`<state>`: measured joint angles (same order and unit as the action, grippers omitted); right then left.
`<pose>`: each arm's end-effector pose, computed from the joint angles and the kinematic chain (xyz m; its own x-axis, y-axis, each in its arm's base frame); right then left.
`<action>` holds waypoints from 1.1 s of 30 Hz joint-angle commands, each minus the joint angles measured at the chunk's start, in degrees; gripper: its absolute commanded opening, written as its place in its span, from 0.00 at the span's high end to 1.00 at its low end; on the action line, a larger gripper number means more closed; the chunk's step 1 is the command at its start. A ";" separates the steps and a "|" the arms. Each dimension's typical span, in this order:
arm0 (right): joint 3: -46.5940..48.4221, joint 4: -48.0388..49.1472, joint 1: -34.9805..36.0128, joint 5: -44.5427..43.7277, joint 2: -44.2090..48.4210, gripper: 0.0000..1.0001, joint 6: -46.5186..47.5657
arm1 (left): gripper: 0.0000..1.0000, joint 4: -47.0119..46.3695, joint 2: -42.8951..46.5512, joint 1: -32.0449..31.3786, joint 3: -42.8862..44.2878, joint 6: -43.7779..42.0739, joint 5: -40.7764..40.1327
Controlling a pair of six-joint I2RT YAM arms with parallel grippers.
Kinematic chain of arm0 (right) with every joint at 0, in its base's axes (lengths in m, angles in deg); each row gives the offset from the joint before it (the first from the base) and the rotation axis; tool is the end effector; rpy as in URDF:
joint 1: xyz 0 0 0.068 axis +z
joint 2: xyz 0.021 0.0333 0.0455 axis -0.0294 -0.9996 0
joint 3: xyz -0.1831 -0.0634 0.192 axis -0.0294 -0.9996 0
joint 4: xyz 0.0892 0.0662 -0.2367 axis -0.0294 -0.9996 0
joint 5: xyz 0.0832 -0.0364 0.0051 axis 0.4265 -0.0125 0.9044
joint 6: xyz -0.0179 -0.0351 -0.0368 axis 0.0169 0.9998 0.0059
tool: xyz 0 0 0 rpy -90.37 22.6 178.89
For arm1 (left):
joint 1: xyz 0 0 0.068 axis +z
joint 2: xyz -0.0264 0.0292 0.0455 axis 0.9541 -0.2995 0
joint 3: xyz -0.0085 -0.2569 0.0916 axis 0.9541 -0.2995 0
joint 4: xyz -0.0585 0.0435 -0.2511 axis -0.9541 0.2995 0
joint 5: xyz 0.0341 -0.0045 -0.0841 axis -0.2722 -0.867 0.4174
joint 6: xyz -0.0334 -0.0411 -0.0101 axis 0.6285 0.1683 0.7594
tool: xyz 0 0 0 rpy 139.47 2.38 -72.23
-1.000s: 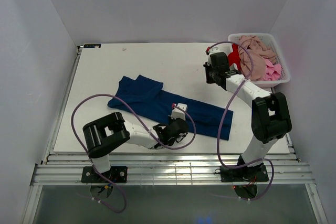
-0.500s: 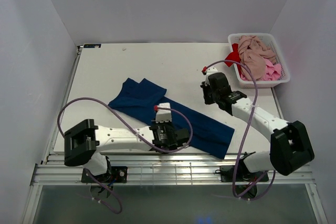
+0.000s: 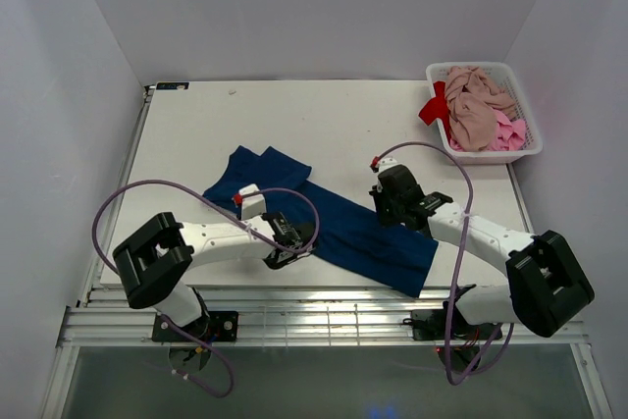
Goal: Fold and stack the t-shirts
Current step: Rotate the tshirt 90 degrees
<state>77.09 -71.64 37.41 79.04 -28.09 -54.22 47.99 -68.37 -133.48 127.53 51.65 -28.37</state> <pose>0.2145 0.1465 0.1979 -0.6892 -0.2421 -0.6830 -0.3421 0.9396 0.0122 0.1346 -0.1774 0.1810 -0.4693 -0.1280 -0.8737 -0.5175 0.8416 0.1547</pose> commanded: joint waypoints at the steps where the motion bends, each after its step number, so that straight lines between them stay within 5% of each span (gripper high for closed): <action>1: -1.20 1.32 0.92 -0.72 -0.73 0.90 -2.60 | 1.00 -2.30 -2.74 2.28 0.05 -0.72 -3.26; 7: -2.26 1.50 1.80 -1.34 -3.11 0.91 -3.57 | 1.00 -19.41 -3.89 6.40 -2.22 -14.59 -5.37; 11: -2.70 2.11 2.59 -1.60 -4.51 0.91 -4.27 | 1.00 -54.65 2.51 9.92 -12.05 -43.27 0.68; 14: -2.79 2.20 2.95 -2.48 -5.48 0.91 -4.36 | 1.00 -67.13 7.01 12.91 -18.66 -50.56 5.61; 18: -2.88 2.55 3.12 -3.27 -7.15 0.92 -4.62 | 1.00 -72.61 5.52 14.06 -18.58 -57.68 7.20; 33: -2.70 2.82 3.47 -3.98 -9.61 0.92 -4.80 | 1.00 -76.05 3.94 15.81 -17.00 -59.10 8.16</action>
<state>74.68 -68.42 40.51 75.63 -34.80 -58.28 -25.93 -65.64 -118.50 109.78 -6.73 -21.01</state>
